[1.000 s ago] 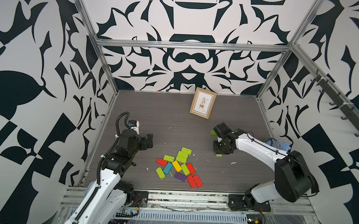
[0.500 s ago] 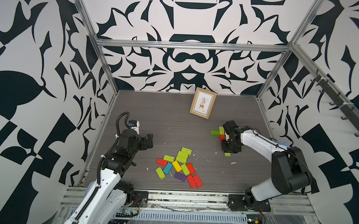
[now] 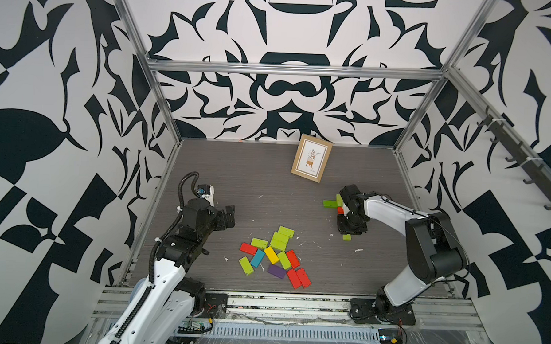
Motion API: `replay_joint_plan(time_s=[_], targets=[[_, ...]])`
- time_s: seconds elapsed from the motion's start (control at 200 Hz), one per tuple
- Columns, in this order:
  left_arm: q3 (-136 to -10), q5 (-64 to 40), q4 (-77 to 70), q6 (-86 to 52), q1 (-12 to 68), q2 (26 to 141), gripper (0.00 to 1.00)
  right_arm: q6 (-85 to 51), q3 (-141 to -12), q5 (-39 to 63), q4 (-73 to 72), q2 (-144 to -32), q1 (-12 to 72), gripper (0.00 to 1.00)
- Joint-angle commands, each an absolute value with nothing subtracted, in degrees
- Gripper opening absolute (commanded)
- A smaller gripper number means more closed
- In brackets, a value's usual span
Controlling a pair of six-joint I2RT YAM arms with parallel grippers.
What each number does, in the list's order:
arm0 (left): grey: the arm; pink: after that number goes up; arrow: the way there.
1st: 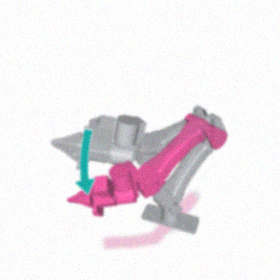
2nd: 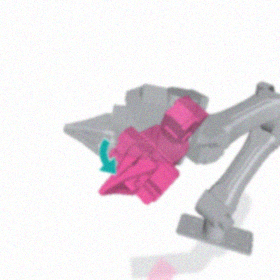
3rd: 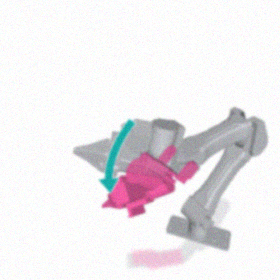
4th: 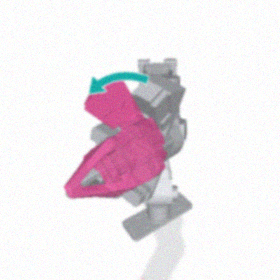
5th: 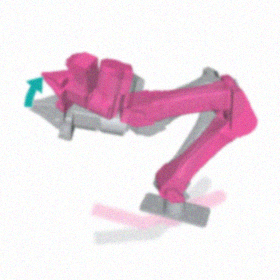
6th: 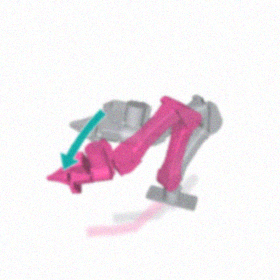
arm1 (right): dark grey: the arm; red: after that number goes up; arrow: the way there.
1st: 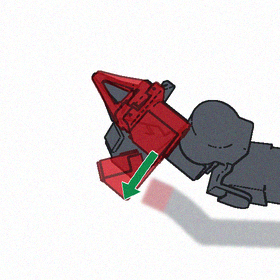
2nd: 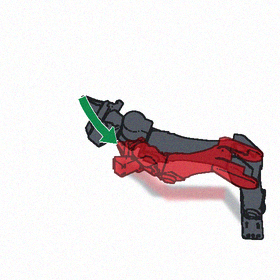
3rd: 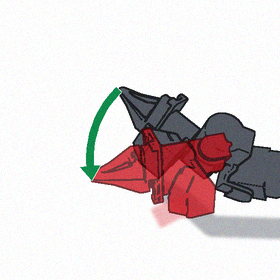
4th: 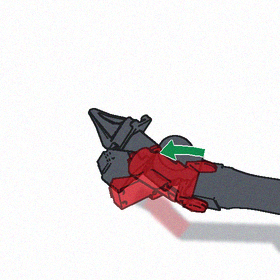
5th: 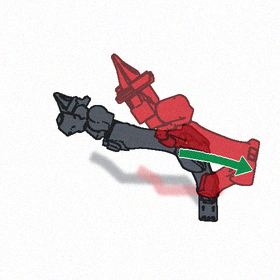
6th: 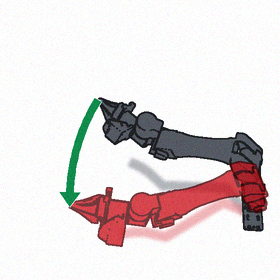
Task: Assemble the letter t with building blocks
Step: Assemble the building block at the center of the board.
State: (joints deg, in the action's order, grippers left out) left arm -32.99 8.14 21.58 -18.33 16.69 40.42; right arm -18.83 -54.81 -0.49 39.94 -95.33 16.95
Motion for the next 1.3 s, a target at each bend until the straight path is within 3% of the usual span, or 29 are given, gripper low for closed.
replay_joint_plan(time_s=[0.0,1.295], targets=[[-33.61,8.01,20.56,-18.21,16.66,40.22,1.00,-18.07,-57.15,0.00,39.38,-95.56,16.79,0.28],[-33.55,8.61,20.89,-18.33,16.70,40.35,1.00,-18.81,-58.54,0.88,36.47,-100.18,16.35,0.33]])
